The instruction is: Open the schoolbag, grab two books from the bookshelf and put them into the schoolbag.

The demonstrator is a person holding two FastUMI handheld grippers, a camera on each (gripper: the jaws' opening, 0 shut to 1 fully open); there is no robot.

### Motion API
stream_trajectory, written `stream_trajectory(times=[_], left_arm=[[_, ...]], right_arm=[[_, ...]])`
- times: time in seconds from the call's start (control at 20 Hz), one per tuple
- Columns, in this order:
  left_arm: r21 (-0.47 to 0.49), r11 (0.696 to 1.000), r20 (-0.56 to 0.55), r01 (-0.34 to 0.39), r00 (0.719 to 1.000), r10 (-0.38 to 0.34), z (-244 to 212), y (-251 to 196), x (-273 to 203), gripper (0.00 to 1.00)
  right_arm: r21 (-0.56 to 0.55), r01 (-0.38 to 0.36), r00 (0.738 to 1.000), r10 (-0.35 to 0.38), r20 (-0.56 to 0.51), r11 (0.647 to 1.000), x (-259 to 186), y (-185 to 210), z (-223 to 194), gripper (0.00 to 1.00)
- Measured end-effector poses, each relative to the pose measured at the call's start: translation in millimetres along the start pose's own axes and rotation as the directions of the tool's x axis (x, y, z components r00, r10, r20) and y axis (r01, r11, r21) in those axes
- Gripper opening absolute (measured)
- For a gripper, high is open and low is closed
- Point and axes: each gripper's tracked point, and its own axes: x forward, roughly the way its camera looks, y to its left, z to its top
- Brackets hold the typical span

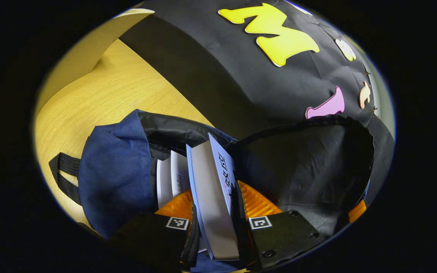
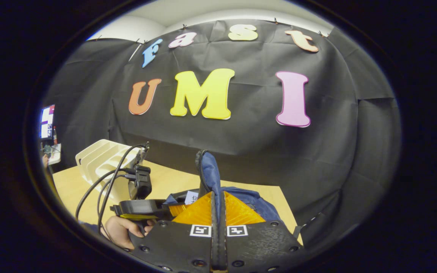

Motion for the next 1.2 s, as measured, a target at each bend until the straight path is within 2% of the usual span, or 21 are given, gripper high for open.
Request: stream_trajectory(times=[0.15, 0.3, 0.35, 0.4, 0.5, 0.55, 0.6, 0.7, 0.75, 1.05, 1.2], left_arm=[[-0.034, 0.999, -0.007, -0.011, 1.000, 0.010, 0, 6, -1, 0.46], [-0.013, 0.999, -0.017, -0.044, 0.999, 0.044, -2, 11, -2, 0.55], [0.018, 0.998, -0.020, -0.067, 0.998, 0.067, 1, 12, -3, 0.57], [0.054, 0.995, -0.019, -0.079, 0.997, 0.080, 1, 13, -4, 0.64], [0.140, 0.983, -0.020, -0.117, 0.992, 0.121, 4, 14, -8, 0.72], [0.172, 0.977, -0.024, -0.129, 0.991, 0.135, 3, 15, -11, 0.74], [0.199, 0.971, -0.025, -0.136, 0.989, 0.144, 2, 17, -16, 0.71], [0.270, 0.944, -0.001, -0.189, 0.980, 0.197, 7, 27, -24, 0.87], [0.305, 0.929, 0.025, -0.210, 0.977, 0.212, 14, 32, -30, 0.80], [0.317, 0.918, 0.077, -0.236, 0.972, 0.223, 39, 44, -72, 0.80], [0.339, 0.901, 0.117, -0.269, 0.963, 0.243, 54, 56, -98, 0.80]], right_arm=[[0.006, 0.001, 1.000, -0.001, -0.008, 1.000, 1, 1, -3, 0.00], [0.018, 0.004, 1.000, -0.003, -0.023, 1.000, 2, 0, -9, 0.00], [0.022, 0.005, 1.000, -0.005, -0.027, 1.000, 1, 0, -11, 0.00], [0.027, 0.008, 1.000, -0.007, -0.029, 1.000, 1, -1, -11, 0.00], [0.032, 0.019, 0.999, -0.018, -0.035, 0.999, 1, -2, -13, 0.00], [0.032, 0.026, 0.999, -0.025, -0.037, 0.999, 0, -3, -14, 0.00], [0.034, 0.031, 0.999, -0.030, -0.039, 0.999, 0, -4, -16, 0.00], [0.036, 0.034, 0.998, -0.033, -0.049, 0.999, 0, -2, -20, 0.00], [0.038, 0.033, 0.998, -0.030, -0.058, 0.999, 1, 0, -24, 0.00], [0.058, 0.062, 0.996, -0.058, -0.067, 0.996, 3, 3, -34, 0.01], [0.063, 0.098, 0.993, -0.094, -0.072, 0.993, 3, 5, -39, 0.04]])
